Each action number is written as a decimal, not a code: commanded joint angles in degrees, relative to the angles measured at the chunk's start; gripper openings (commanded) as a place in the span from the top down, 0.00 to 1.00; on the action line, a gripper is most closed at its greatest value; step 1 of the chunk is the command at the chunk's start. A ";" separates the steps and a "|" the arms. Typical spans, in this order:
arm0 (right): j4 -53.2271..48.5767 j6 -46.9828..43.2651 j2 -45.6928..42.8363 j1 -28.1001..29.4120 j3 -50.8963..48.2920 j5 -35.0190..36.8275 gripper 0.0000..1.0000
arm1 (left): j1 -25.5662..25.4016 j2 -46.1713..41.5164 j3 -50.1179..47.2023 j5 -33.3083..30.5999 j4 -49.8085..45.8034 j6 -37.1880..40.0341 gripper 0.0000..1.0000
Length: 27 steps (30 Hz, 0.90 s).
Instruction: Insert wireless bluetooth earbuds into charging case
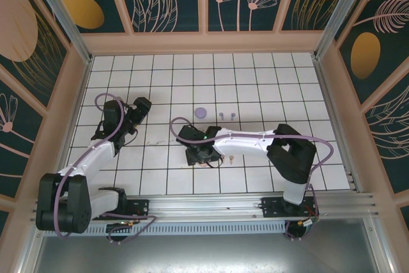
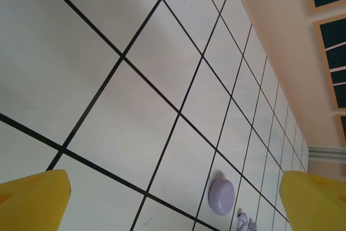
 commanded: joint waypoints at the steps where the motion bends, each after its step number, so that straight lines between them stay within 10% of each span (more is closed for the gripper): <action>1: -1.84 2.65 0.17 0.20 0.97 0.92 0.36 | -0.35 0.36 1.82 -0.63 -0.05 2.09 0.01; 27: -4.10 16.21 -0.29 0.91 1.08 4.58 0.26 | -0.35 3.32 2.99 0.82 1.62 3.79 0.01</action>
